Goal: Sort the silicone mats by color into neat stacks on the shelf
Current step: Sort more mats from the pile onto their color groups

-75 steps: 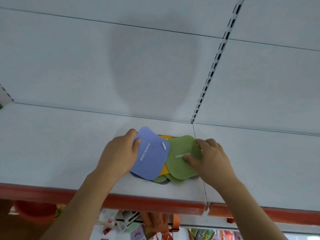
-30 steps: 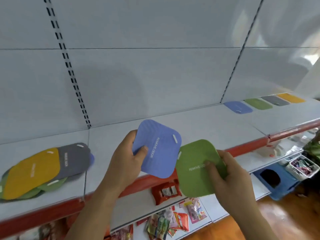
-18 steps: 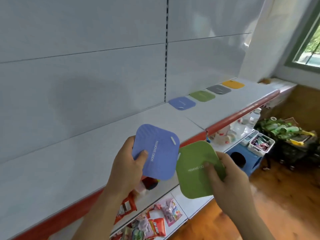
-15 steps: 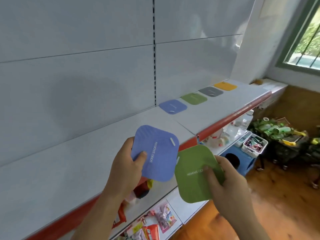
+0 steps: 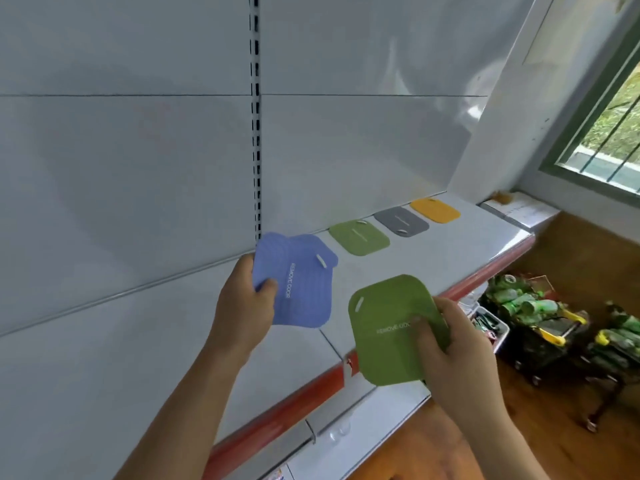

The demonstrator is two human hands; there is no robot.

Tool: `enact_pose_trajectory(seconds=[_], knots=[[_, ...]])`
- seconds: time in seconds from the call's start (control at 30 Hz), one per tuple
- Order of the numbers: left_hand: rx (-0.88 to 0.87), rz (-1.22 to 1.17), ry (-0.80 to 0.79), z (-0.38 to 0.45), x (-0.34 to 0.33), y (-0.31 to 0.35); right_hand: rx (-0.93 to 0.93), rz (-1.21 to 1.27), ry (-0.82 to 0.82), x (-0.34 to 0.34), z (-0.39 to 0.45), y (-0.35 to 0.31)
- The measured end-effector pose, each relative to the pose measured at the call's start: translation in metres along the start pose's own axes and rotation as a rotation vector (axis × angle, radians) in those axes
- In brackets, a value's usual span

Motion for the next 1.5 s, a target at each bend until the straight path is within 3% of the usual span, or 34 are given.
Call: enact_pose_trajectory(seconds=[0.2, 0.53, 0.77, 1.13, 1.5], knots=[[0.114, 0.073, 0.03, 0.049, -0.03, -0.001, 0.013, 0.056, -0.082, -0.011, 0.076, 0.026], [0.343, 0.173, 0.251, 0.104, -0.091, 0.017, 0.052, 0.154, -0.322, -0.026, 0.227, 0.078], [0.465, 0.299, 0.326, 0.113, -0.116, 0.018, 0.038, 0.19, -0.447, -0.039, 0.274, 0.102], [0.486, 0.534, 0.315, 0.117, -0.137, 0.018, 0.071, 0.138, -0.478, -0.047, 0.304, 0.112], [0.388, 1.057, 0.261, 0.114, -0.141, 0.009, 0.064, 0.044, -0.489, -0.095, 0.334, 0.095]])
Point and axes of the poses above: each hand's wrist, its own z-axis towards the middle knuckle, its own x-axis out of the back of the hand, y = z × x, the point moved 3 cm from there along z, towards the middle knuckle, and after that the axes turned 14 degrees about z, right-handed, at the moved point
